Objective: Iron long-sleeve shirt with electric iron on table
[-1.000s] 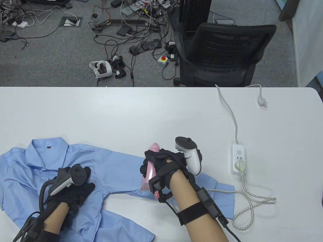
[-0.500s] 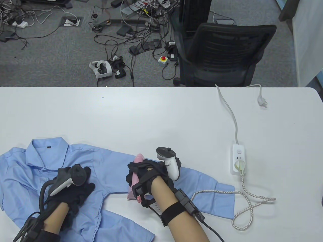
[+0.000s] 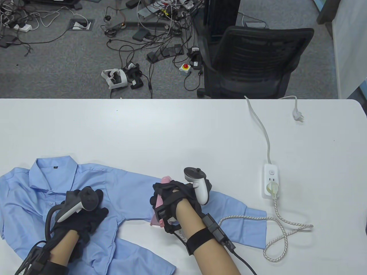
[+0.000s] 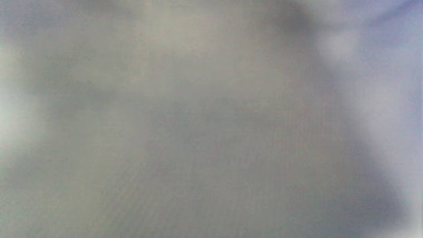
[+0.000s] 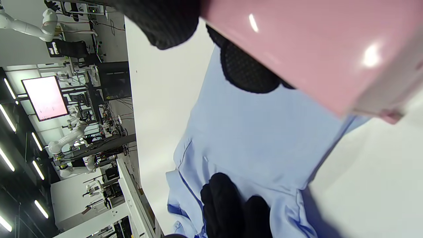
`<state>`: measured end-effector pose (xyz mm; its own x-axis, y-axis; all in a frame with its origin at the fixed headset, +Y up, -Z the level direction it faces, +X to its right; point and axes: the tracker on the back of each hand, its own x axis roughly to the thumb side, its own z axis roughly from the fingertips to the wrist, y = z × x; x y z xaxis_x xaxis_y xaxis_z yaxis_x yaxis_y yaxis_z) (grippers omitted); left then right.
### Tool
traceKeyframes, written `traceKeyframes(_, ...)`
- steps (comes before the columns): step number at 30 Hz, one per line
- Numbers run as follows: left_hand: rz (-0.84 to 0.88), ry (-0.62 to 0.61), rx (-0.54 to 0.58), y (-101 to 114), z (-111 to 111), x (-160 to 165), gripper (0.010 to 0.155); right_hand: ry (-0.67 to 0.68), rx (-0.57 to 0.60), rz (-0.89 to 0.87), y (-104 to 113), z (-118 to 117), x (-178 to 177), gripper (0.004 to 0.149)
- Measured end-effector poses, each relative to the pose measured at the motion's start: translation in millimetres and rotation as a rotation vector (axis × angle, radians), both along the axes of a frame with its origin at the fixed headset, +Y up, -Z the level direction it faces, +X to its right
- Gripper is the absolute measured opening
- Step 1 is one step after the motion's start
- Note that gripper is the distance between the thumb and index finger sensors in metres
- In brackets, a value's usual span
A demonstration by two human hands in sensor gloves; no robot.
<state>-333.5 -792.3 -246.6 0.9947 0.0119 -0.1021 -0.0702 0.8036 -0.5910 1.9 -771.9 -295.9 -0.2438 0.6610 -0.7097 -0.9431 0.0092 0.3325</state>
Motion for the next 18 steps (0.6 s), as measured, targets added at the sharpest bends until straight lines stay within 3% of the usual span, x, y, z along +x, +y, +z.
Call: traceKeyframes(18, 0.0, 0.0, -0.001, 0.0, 0.2, 0.0, 0.07, -0.068, 0.0, 0.032, 1.8, 11.3, 57.3, 0.062)
